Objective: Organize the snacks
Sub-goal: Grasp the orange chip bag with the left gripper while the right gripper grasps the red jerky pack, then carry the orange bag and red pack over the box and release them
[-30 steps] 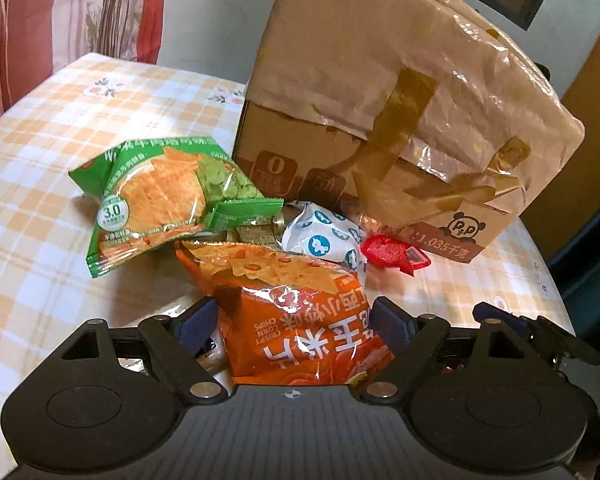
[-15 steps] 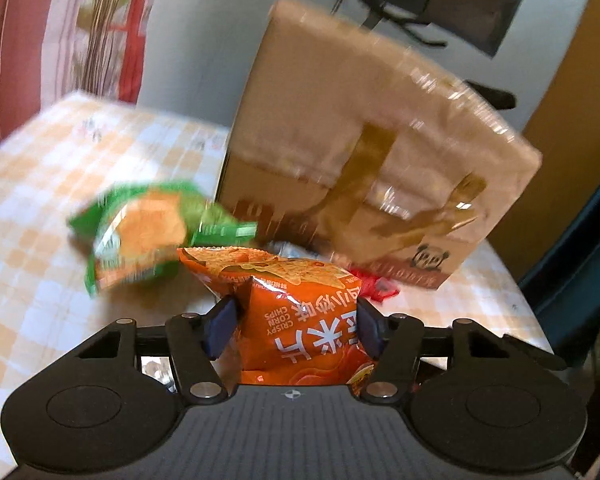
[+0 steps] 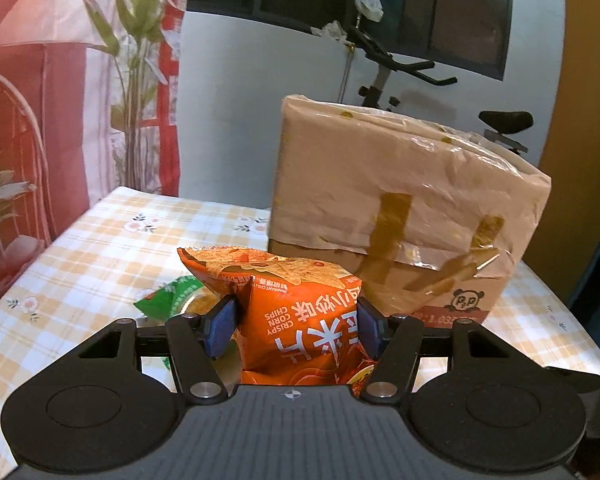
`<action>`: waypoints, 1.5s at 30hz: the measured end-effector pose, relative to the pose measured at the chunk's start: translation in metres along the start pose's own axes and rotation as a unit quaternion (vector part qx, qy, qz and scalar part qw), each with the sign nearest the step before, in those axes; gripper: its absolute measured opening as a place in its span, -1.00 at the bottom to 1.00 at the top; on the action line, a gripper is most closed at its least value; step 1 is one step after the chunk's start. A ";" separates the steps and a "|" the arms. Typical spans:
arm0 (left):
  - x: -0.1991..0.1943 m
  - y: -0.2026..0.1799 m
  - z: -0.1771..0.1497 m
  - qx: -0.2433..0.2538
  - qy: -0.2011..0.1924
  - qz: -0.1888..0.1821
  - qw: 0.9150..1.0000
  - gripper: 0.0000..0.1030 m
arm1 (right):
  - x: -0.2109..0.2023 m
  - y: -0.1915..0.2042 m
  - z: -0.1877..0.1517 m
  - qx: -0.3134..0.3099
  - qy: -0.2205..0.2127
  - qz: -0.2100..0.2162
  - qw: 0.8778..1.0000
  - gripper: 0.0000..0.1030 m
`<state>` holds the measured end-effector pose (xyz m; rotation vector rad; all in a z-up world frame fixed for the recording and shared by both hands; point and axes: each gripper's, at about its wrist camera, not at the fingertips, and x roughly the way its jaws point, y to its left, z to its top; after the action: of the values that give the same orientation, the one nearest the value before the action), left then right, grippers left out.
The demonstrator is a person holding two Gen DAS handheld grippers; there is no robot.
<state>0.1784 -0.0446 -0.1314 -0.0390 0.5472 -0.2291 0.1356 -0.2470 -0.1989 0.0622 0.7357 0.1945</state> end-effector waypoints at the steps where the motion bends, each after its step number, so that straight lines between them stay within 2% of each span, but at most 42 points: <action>1: 0.000 0.001 0.000 -0.001 -0.001 0.002 1.000 0.26 | -0.001 0.001 0.000 -0.003 0.001 -0.002 1.000 0.55; 11: 0.002 0.008 -0.007 -0.011 0.009 0.000 1.000 0.26 | 0.003 0.011 -0.012 -0.048 0.041 -0.004 0.998 0.41; 15: 0.004 0.011 -0.008 -0.014 0.011 0.004 1.000 0.26 | 0.006 0.015 -0.012 -0.069 0.031 -0.004 0.997 0.39; 22: 0.006 0.009 -0.009 -0.012 0.016 0.003 1.000 0.26 | 0.007 0.013 -0.014 -0.069 0.023 0.002 0.997 0.39; 26: 0.005 0.009 -0.009 -0.009 0.013 0.003 1.000 0.26 | 0.005 0.016 -0.015 -0.081 0.016 0.009 0.997 0.23; 28: 0.005 0.010 -0.009 -0.008 0.013 0.004 1.000 0.26 | 0.004 0.016 -0.015 -0.079 0.014 0.015 0.997 0.02; 29: 0.005 0.010 -0.009 -0.009 0.013 0.005 1.000 0.26 | 0.005 0.015 -0.014 -0.076 0.013 0.017 0.997 -0.01; 41: 0.000 0.010 -0.006 0.001 0.003 0.002 1.000 0.26 | -0.007 0.004 -0.009 -0.047 -0.022 0.011 0.999 -0.01; 45: -0.008 0.006 0.002 0.025 -0.027 0.012 0.999 0.26 | -0.016 0.002 0.001 -0.050 -0.050 0.010 0.997 -0.01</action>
<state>0.1738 -0.0369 -0.1262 0.0102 0.4884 -0.2170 0.1241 -0.2483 -0.1877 -0.0156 0.6255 0.2454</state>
